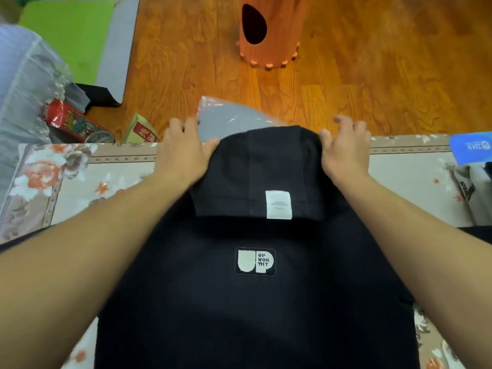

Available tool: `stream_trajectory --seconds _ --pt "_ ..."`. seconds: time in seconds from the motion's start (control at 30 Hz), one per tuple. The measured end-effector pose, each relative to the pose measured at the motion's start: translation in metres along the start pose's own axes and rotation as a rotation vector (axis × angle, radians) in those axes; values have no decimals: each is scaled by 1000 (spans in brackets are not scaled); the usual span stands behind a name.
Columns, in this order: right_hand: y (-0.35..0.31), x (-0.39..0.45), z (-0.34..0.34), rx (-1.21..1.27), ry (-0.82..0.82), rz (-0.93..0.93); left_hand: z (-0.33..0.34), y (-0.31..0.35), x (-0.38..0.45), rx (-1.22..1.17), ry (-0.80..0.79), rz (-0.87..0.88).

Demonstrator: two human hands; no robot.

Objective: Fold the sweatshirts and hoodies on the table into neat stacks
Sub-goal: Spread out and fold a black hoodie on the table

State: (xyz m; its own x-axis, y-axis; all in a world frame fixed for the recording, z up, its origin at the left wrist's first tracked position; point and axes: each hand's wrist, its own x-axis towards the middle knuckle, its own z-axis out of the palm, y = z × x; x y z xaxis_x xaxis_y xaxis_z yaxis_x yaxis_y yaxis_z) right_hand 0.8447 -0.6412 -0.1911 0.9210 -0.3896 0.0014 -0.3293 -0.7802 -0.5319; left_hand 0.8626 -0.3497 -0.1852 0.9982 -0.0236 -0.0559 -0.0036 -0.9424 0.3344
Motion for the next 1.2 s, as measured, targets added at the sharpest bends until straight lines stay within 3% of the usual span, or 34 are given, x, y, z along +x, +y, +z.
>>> stream_trajectory --seconds 0.07,0.13,0.23,0.4,0.47,0.5,0.57,0.63,0.67,0.73,0.8,0.87,0.93,1.07,1.13,1.2 --pt "5 -13 12 0 80 -29 22 0 -17 68 97 74" --pt "12 -35 24 -53 50 -198 43 9 -42 89 140 294" --pt "29 -61 46 -311 -135 -408 75 8 -61 224 -89 393" --pt "76 -61 67 -563 -465 -433 105 -23 -69 418 -475 335" --pt "70 -53 63 -482 -518 -375 96 -20 -63 343 -517 317" --pt "61 -47 57 -395 -498 -327 85 -16 -55 255 -458 318" --pt "42 -25 47 -234 -349 -238 64 -8 -30 43 -166 301" --pt "25 2 35 -139 -369 -145 49 -4 1 -19 -2 190" --pt "19 15 28 -93 -474 -87 43 -6 18 -37 -86 115" --pt "9 33 20 -39 -707 12 36 -12 44 -121 -440 -41" --pt "9 40 15 -143 -784 26 31 -19 52 -65 -642 -55" --pt "18 39 15 -254 -777 63 33 -29 45 33 -563 -11" --pt "24 29 16 -292 -722 114 38 -36 28 -49 -413 -58" --pt "25 -2 12 -168 -372 301 42 -35 -5 -281 -249 -197" --pt "27 -18 9 98 -369 530 32 -29 -15 -542 -293 -339" --pt "27 -29 4 368 -458 691 14 -23 -22 -805 -466 -535"
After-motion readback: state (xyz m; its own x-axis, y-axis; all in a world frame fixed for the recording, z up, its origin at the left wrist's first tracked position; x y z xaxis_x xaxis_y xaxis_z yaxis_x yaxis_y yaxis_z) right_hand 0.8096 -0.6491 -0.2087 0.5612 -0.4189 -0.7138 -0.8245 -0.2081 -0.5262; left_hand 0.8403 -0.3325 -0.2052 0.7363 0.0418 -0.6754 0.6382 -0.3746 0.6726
